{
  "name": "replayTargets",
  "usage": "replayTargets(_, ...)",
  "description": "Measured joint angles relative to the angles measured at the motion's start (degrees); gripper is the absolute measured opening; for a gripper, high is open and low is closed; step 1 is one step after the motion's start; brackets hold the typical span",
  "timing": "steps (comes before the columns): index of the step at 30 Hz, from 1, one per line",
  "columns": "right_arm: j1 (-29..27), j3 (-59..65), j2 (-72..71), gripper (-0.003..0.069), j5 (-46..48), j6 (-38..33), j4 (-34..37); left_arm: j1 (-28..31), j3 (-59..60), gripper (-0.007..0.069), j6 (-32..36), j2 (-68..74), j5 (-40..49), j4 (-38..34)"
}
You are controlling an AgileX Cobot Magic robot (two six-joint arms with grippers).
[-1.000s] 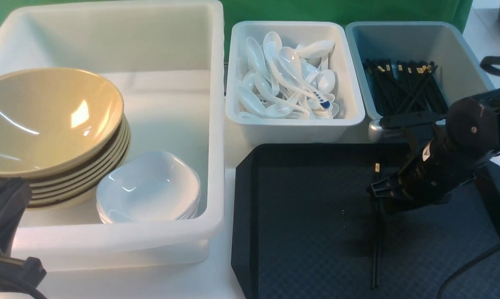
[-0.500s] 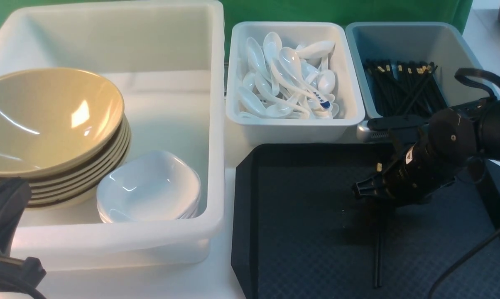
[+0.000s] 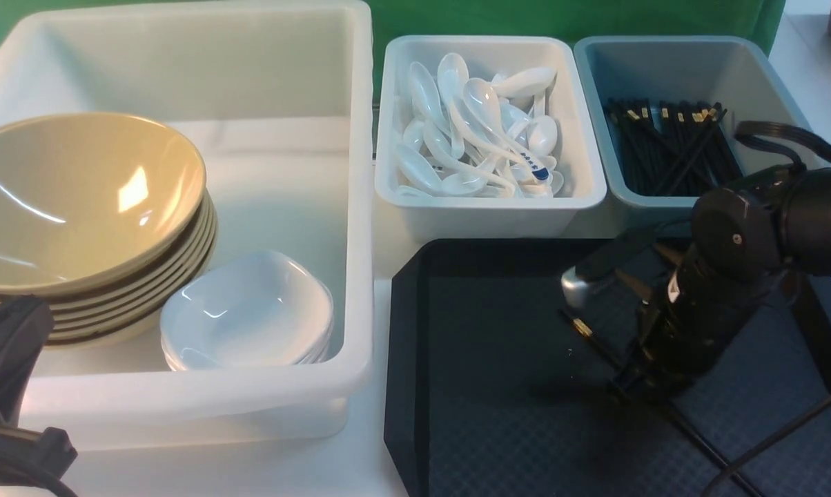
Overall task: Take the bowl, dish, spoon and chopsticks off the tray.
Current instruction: Use the right arm to grab the chopsticks
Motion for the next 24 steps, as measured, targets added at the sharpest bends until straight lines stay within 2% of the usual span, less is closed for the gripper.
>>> replayTargets(1,0.0,0.16,-2.19,0.0064,0.88,-0.2,0.0,0.0,0.0,-0.0008,0.0,0.0,0.0,0.0)
replayTargets(4,0.0,0.16,-7.27,0.0036,0.94,-0.38,-0.08,0.0,0.0,-0.0008,0.0,0.0,0.0,0.0)
replayTargets(11,0.0,0.16,-17.43,0.0036,1.44,-1.31,-0.14,0.0,0.0,-0.0008,0.0,0.0,0.0,0.0)
replayTargets(15,0.0,0.16,-17.07,0.005,1.66,1.04,-0.06,0.0,0.0,-0.0008,0.0,0.0,0.0,0.0)
replayTargets(17,0.0,0.16,-14.85,0.009,1.57,1.72,0.17,0.0,0.0,-0.0008,0.0,0.0,0.0,0.0)
replayTargets(20,0.0,0.16,-9.85,0.0217,-0.42,2.59,0.28,0.0,0.0,-0.0008,0.0,0.0,0.0,0.0)
replayTargets(22,0.0,0.16,-8.07,0.026,-1.44,2.66,0.28,0.0,0.0,-0.0008,0.0,0.0,0.0,0.0)
replayTargets(23,0.0,0.03,-4.93,0.0321,-2.74,2.67,0.28,0.0,0.0,-0.0008,0.0,0.0,0.07,0.0)
replayTargets(24,0.0,-0.11,-3.59,0.0344,-3.01,2.67,0.28,0.0,0.0,-0.0008,0.0,0.0,0.18,0.0)
